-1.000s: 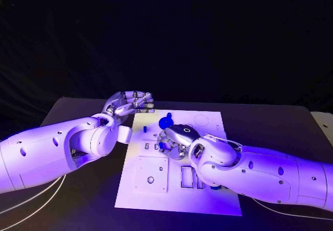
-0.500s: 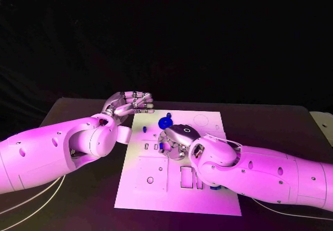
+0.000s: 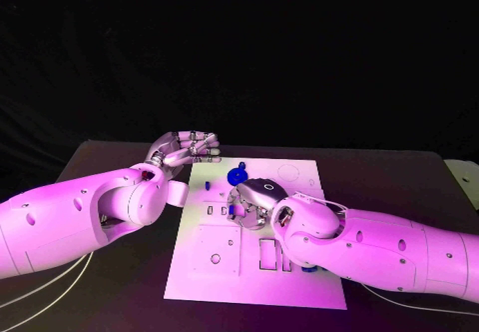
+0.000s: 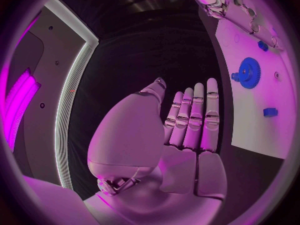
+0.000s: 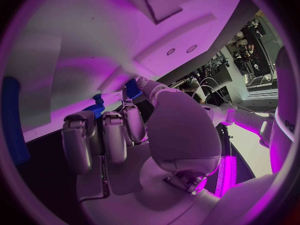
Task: Assemble the parts on the task board
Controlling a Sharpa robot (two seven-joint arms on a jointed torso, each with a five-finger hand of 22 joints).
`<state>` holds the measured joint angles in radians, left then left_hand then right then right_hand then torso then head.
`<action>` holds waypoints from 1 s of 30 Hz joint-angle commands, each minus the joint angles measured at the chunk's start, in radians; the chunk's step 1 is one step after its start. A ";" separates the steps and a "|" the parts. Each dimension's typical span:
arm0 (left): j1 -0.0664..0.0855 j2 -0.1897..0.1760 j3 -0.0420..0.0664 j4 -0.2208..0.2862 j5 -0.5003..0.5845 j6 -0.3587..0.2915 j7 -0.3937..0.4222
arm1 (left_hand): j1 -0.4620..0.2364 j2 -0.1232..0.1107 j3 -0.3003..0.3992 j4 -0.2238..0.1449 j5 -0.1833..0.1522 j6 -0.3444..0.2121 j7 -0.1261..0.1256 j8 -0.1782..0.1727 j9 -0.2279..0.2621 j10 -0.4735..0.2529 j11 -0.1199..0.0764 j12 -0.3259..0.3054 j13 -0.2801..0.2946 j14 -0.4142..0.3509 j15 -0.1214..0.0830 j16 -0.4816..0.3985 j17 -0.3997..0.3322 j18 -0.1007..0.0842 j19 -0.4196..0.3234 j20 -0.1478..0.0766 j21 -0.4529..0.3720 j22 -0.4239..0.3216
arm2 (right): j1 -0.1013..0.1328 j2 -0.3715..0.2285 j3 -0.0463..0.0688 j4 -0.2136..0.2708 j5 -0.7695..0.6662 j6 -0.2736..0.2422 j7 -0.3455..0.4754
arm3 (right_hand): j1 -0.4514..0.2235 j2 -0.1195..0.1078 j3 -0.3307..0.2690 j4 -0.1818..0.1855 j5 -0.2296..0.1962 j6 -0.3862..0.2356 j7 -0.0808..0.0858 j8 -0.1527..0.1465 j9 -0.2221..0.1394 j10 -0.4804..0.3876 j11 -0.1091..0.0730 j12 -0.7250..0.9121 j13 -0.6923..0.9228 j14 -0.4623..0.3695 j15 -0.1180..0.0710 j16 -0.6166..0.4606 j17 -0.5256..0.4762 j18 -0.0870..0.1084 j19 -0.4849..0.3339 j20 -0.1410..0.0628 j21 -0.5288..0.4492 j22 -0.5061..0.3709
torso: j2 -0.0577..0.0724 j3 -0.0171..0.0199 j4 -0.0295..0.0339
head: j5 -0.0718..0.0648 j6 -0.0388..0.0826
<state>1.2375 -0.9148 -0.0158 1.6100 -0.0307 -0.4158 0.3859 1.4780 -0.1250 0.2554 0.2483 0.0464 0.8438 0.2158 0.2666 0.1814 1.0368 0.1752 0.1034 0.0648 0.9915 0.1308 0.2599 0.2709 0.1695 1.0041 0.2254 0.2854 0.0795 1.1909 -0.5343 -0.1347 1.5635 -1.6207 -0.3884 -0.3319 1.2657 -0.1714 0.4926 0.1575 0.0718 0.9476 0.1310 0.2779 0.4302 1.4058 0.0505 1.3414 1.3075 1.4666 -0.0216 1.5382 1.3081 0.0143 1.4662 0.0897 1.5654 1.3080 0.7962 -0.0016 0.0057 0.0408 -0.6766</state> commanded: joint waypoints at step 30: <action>0.001 0.000 0.001 -0.005 -0.014 0.024 -0.005 | 0.009 0.000 0.006 -0.001 0.005 -0.009 0.015 -0.007 -0.002 0.003 0.001 -0.008 0.001 -0.012 0.001 -0.006 0.002 0.013 0.008 0.001 0.001 -0.002 | -0.004 -0.023 -0.003 0.020 -0.005 -0.087 0.034 | 0.047 -0.004 -0.337 0.134 0.002 -0.137 0.046 -0.077 -0.070 -0.065 0.042 -0.052 -0.010 0.078 0.040 -0.009 0.146 -0.008 0.091 0.031 -0.017 0.249 | 0.000 0.0006 0.0010 | -0.003 -0.002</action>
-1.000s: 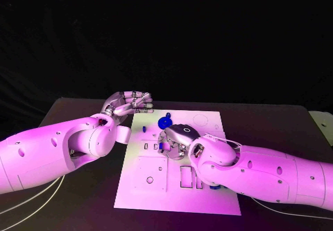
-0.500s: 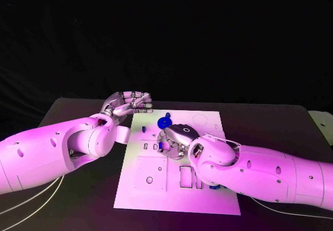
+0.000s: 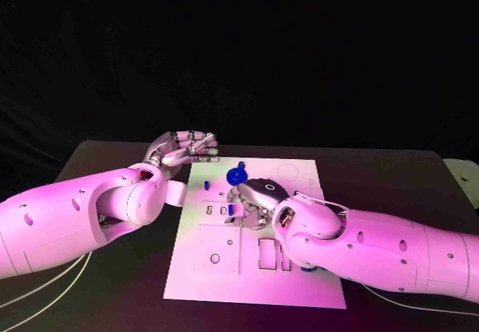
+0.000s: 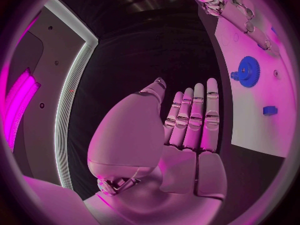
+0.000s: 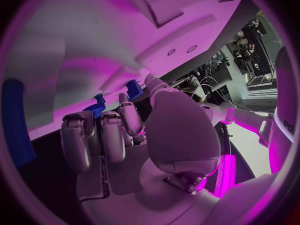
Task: Assemble the parts on the task board
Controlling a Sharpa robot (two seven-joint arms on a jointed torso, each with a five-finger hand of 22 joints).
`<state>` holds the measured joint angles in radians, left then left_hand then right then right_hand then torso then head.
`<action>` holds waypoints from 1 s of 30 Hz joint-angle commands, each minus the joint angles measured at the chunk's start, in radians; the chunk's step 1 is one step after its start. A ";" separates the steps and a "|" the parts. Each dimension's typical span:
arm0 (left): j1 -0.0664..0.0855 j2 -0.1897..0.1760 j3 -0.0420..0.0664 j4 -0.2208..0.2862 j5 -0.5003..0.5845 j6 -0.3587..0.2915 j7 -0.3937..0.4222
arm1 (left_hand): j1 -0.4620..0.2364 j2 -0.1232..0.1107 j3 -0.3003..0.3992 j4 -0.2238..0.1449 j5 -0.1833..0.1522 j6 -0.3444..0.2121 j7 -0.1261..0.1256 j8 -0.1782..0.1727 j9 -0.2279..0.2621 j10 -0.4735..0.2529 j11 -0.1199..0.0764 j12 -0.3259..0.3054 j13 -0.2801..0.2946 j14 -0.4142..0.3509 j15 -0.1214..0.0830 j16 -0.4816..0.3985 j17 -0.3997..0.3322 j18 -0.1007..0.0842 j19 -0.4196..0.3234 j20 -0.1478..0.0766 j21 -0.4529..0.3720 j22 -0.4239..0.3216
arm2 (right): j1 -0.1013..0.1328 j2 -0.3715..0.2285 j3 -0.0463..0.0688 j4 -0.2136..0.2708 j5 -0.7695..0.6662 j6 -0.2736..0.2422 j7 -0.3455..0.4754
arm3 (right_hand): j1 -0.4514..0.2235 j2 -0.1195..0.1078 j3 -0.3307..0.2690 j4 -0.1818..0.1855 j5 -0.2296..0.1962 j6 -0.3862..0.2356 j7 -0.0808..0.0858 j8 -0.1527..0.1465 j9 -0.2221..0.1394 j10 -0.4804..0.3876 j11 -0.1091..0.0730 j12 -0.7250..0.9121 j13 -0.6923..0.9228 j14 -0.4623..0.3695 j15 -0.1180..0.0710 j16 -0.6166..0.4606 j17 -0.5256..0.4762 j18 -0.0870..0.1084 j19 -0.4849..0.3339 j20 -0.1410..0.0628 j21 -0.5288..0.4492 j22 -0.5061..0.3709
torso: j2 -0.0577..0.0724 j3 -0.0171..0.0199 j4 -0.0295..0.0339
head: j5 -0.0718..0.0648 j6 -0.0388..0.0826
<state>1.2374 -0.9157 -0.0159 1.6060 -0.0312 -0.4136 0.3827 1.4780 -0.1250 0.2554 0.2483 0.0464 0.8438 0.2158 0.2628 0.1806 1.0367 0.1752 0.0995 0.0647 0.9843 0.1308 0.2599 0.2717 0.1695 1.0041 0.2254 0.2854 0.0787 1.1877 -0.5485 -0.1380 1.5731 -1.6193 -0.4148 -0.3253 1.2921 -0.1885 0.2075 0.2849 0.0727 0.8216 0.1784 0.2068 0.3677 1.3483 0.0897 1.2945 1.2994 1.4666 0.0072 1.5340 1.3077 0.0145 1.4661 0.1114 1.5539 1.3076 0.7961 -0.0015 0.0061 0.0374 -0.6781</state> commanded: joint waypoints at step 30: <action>0.033 0.093 0.001 -0.106 -0.939 0.520 -0.716 | -0.259 0.115 -0.216 0.043 0.006 0.031 -0.118 0.302 0.273 0.192 -0.153 0.878 0.794 0.567 -0.174 1.265 1.237 -0.082 0.384 -0.176 1.055 1.022 | 0.154 -0.388 0.020 0.101 0.656 -0.182 0.350 | 0.122 0.077 -0.063 0.001 0.136 0.054 -0.017 0.034 -0.022 -0.023 -0.013 -0.017 -0.019 0.067 -0.003 -0.025 0.105 0.012 0.045 0.000 -0.083 0.205 | -0.065 0.0155 -0.0022 | 0.023 -0.010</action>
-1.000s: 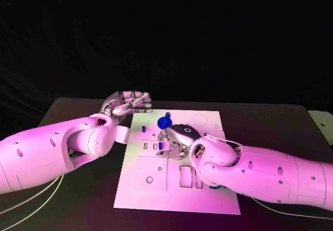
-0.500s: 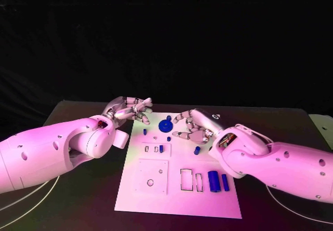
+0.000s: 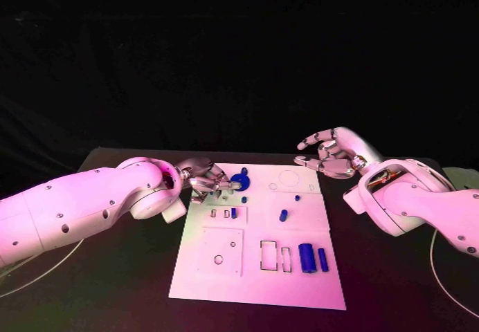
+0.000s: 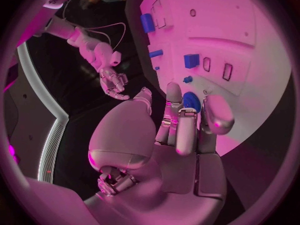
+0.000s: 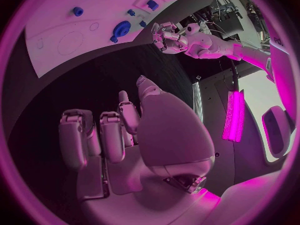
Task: Assemble the parts on the task board
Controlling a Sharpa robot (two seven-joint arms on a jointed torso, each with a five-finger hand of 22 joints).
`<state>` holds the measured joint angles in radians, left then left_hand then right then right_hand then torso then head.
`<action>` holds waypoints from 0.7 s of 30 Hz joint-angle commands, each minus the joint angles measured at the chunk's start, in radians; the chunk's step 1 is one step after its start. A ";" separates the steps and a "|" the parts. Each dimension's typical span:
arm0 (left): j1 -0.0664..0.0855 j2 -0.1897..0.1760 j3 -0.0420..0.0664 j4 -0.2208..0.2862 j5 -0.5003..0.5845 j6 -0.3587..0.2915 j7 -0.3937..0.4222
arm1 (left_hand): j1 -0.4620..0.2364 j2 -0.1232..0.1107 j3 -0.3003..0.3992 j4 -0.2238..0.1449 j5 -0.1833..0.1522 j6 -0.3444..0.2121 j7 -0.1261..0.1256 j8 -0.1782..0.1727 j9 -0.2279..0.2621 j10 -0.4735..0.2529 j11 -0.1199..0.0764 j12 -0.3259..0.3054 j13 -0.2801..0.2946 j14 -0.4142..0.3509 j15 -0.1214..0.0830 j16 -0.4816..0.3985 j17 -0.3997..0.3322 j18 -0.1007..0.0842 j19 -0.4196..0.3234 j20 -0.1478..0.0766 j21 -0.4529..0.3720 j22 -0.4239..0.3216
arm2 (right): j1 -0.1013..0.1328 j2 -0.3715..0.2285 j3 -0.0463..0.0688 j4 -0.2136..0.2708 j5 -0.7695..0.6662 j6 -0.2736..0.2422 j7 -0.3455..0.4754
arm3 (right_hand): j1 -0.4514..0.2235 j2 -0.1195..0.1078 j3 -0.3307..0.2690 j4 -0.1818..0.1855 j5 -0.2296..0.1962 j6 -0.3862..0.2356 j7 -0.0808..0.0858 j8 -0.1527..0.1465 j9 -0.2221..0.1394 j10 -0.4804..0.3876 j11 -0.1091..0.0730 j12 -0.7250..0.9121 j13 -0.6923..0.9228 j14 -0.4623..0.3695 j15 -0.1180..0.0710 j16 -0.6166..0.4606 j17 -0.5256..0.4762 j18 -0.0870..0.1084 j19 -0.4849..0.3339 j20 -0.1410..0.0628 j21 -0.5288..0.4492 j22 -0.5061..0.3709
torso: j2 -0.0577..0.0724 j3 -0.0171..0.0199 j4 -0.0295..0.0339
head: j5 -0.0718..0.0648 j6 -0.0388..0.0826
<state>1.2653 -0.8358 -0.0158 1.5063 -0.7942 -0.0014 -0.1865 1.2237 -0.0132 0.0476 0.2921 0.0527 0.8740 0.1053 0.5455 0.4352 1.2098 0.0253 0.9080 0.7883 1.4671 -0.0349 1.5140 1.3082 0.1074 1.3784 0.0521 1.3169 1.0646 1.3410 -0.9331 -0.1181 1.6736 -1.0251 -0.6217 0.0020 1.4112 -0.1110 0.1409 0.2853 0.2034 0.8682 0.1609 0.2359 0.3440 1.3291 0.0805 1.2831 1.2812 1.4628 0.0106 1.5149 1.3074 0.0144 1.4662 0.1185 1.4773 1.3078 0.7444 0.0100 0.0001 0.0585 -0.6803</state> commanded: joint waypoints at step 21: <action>0.042 0.143 -0.016 -0.079 -0.313 0.237 -0.307 | -0.105 0.048 -0.141 0.002 -0.002 -0.005 -0.028 0.117 0.129 0.056 -0.021 0.215 0.224 0.091 -0.023 0.028 0.222 -0.034 0.031 -0.014 0.079 0.127 | 0.000 -0.018 -0.002 -0.018 0.058 0.040 -0.004 | 0.003 -0.003 0.006 0.001 0.015 0.006 0.000 0.007 0.001 -0.004 -0.004 -0.007 -0.002 0.070 -0.008 -0.009 0.099 0.013 0.042 -0.008 -0.012 0.202 | -0.023 0.0119 0.0049 | 0.007 -0.031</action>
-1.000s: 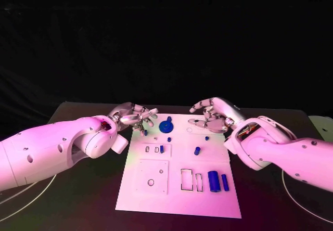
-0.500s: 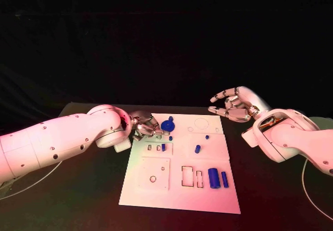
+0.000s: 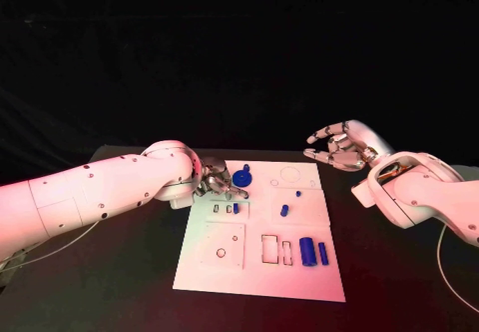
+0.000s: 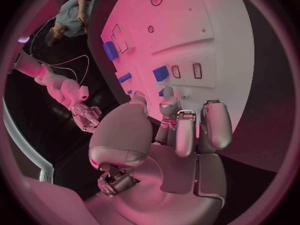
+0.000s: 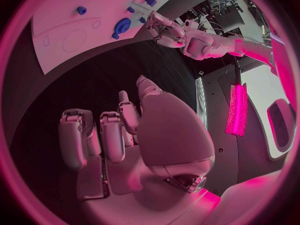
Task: Assemble the parts on the task board
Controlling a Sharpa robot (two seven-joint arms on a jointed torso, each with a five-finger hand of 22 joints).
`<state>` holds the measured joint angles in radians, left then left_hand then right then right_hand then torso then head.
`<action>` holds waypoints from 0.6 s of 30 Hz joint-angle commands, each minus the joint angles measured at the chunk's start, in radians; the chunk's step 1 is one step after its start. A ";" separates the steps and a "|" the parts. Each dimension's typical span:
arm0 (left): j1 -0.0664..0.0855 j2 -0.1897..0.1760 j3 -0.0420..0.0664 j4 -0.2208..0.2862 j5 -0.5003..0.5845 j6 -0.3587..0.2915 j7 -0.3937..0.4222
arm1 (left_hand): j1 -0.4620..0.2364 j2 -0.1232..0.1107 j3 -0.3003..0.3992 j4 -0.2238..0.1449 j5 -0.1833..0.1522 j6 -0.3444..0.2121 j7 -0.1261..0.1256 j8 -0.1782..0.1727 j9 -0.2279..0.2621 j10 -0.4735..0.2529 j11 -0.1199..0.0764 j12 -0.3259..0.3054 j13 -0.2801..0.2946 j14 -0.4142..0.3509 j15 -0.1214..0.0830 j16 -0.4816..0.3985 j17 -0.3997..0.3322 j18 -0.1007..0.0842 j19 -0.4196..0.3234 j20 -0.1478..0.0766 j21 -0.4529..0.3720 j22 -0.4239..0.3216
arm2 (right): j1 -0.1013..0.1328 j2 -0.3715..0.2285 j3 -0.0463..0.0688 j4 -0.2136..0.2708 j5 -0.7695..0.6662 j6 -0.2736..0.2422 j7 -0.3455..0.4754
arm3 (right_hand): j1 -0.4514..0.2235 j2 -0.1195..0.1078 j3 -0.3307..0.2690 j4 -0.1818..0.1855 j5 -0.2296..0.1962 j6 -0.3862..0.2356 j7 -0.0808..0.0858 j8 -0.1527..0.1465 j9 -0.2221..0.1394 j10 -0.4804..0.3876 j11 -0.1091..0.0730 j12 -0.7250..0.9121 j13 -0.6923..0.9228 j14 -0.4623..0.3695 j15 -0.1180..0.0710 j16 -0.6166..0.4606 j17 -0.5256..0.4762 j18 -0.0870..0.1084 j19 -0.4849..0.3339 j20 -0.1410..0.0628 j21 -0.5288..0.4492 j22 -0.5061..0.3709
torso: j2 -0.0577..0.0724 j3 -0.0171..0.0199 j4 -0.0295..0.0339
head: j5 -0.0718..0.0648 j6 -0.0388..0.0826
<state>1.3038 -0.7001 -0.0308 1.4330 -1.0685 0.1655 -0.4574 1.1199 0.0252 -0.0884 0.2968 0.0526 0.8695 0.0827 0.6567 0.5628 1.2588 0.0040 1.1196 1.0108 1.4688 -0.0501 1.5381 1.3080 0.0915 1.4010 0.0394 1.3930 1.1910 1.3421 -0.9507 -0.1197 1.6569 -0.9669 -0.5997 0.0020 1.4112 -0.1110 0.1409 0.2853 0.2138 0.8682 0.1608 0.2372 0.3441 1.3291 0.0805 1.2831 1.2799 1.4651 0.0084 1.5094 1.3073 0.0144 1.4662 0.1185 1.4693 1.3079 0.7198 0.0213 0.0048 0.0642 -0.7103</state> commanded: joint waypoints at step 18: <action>0.006 0.057 -0.019 -0.049 -0.044 0.140 -0.048 | 0.027 0.038 -0.015 -0.004 0.000 -0.017 -0.005 0.013 0.024 -0.008 0.001 -0.008 -0.013 0.092 -0.007 0.010 0.231 -0.020 0.009 -0.002 0.011 0.013 | -0.002 0.000 -0.001 -0.006 -0.002 0.019 -0.011 | 0.002 -0.003 0.007 0.001 0.011 0.005 0.000 0.007 0.001 -0.004 -0.005 -0.008 -0.002 0.067 -0.006 -0.005 0.096 0.014 0.040 -0.009 -0.008 0.200 | 0.003 -0.0031 0.0005 | -0.001 -0.010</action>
<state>1.3078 -0.6460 -0.0494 1.3848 -1.1053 0.2643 -0.4980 1.1411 0.0568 -0.0965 0.2938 0.0526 0.8589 0.0785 0.6666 0.5858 1.2586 0.0041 1.1153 0.9991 1.4651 -0.0536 1.5441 1.3078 0.0916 1.4045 0.0359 1.3971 1.2029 1.3407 -0.9507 -0.1209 1.6514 -0.9654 -0.5942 -0.0062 1.4112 -0.1110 0.1408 0.2853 0.2206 0.8682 0.1608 0.2396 0.3441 1.3292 0.0805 1.2786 1.2785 1.4649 0.0086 1.5094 1.3080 0.0144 1.4662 0.1185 1.4650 1.3076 0.7229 0.0185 0.0047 0.0634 -0.7197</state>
